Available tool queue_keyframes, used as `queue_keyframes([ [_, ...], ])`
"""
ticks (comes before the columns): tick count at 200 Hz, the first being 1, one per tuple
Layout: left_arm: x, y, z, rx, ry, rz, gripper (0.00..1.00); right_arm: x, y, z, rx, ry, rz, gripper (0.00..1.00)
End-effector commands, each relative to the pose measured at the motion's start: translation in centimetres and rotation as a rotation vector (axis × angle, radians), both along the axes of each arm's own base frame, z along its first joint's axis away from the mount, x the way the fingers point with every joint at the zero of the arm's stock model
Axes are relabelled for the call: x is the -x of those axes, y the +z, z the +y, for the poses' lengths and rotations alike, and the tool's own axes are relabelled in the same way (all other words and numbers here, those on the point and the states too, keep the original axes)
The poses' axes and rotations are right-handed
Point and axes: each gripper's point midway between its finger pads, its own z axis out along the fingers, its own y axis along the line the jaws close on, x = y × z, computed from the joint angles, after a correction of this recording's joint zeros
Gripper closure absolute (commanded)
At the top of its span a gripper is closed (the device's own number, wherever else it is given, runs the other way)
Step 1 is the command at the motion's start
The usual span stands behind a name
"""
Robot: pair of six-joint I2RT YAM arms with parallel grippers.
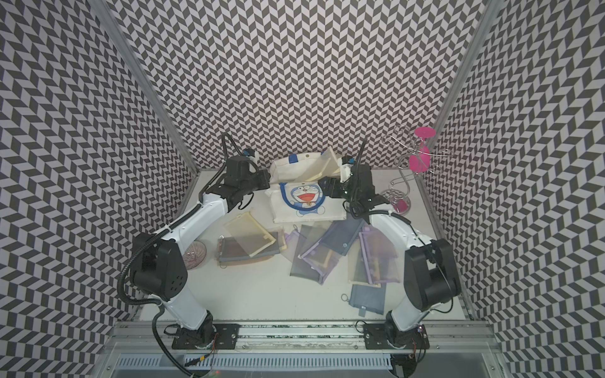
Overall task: Put the pencil pouch into the canvas bag
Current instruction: Adjust the canvas bag at the center of the board, then adjust the pencil pouch in the canvas bag.
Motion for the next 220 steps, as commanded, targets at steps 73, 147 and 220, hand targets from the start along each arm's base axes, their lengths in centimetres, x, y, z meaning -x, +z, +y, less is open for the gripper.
queue_keyframes([
  [73,-4.9,8.0,2.1,0.023,0.062,-0.26,1.0,-3.1,9.6,-4.2,0.044,-0.141,-0.209,0.31],
  [147,-2.9,3.8,1.9,0.074,0.039,-0.15,1.0,-7.9,6.0,3.8,0.153,0.03,-0.127,0.44],
  [220,-2.1,2.5,1.5,0.103,0.028,-0.116,1.0,-10.2,0.2,5.8,0.348,0.034,-0.019,0.78],
])
